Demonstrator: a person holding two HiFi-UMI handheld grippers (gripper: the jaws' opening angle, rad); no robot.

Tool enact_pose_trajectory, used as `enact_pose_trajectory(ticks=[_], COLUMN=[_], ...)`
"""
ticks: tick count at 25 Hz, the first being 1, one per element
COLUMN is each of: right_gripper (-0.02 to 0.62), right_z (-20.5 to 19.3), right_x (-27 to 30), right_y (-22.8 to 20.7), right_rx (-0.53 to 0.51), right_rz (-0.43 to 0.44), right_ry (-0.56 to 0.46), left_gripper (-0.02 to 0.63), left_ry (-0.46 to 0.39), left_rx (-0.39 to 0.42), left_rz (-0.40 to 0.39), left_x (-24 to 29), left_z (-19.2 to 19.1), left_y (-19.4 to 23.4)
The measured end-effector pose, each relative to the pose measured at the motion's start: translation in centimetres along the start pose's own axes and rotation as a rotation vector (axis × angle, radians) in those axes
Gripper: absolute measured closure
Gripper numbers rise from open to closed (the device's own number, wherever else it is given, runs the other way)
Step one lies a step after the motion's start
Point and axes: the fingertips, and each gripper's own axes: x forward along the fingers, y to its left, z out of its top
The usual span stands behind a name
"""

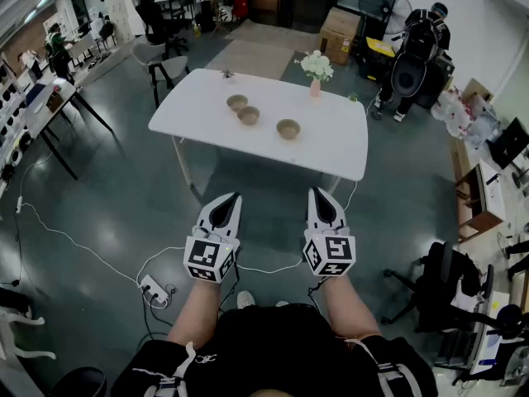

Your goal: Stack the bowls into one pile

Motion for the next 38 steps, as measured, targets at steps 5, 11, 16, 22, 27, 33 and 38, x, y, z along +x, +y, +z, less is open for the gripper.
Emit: enact_pose_trajectory(ticks=[5, 11, 16, 22, 27, 33, 38], right_gripper=[0.579, 0.580, 0.579, 0.578, 0.578, 0.578, 0.578], right_z=[-0.2, -0.4, -0.2, -0.8, -1.6, -2.9, -3.3], right_x=[0.6, 2.1, 3.9, 5.3, 7.0, 10.3, 15.6], right_y=[0.1, 0.6, 1.9, 4.2, 4.8, 3.2, 0.6], right_rx=[0.021, 0.016, 0.035, 0.029, 0.023, 0.025, 0.048], right_rz=[-0.037, -0.052, -0.070, -0.106, -0.123, -0.130, -0.131], right_ry=[0.011, 0.009, 0.001, -0.005, -0.001, -0.001, -0.009], left_gripper=[0.594, 0.594, 0.594, 0.594, 0.594, 0.594, 0.594], left_ry=[0.006, -0.001, -0.009, -0.010, -0.013, -0.012, -0.010], left_rx=[-0.006, -0.018, -0.017, -0.006, 0.000, 0.001, 0.010], left_rz=[0.002, -0.005, -0.038, -0.087, -0.108, -0.101, -0.093], left_x=[0.0, 0.6, 1.4, 1.7, 2.5, 5.4, 10.2], left_z=[0.0, -0.2, -0.2, -0.5, -1.0, -2.1, -2.3], left_y=[1.0, 2.9, 5.0, 7.3, 8.8, 10.6, 13.2])
